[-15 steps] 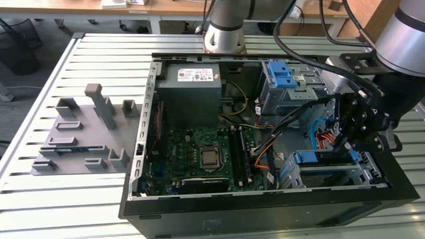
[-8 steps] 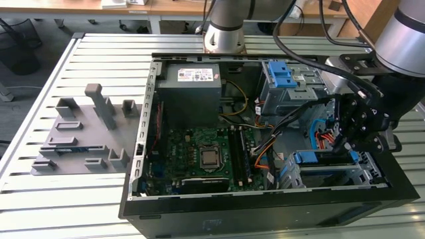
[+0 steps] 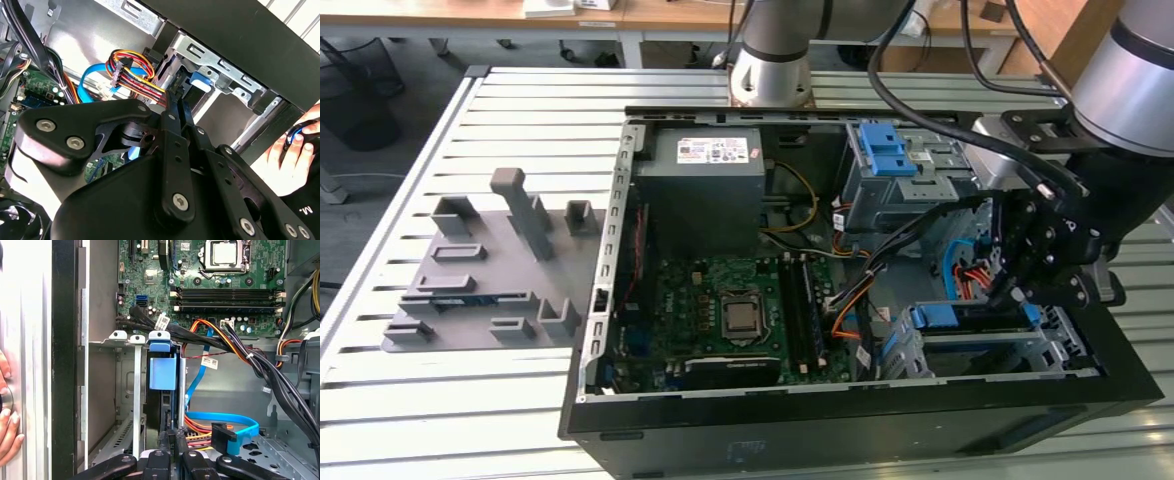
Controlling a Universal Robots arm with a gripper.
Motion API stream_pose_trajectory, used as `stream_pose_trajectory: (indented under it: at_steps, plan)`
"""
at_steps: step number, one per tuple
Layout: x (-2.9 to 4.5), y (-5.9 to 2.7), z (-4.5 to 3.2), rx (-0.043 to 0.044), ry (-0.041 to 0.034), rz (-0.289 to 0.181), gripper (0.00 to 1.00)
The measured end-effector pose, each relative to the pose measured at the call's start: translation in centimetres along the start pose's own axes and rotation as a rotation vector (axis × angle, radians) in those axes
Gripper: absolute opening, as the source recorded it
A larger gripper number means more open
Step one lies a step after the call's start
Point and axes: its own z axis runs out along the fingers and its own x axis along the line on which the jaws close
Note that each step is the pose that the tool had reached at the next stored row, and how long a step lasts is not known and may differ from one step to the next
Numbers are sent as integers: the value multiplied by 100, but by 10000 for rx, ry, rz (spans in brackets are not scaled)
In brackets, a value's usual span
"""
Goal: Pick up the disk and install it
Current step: 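Insert the first disk wire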
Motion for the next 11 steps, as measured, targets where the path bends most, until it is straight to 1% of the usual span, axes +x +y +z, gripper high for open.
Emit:
stream_pose_trajectory:
  at_steps: [11]
  plan:
    - [2,0,4,0,-2,2,16]
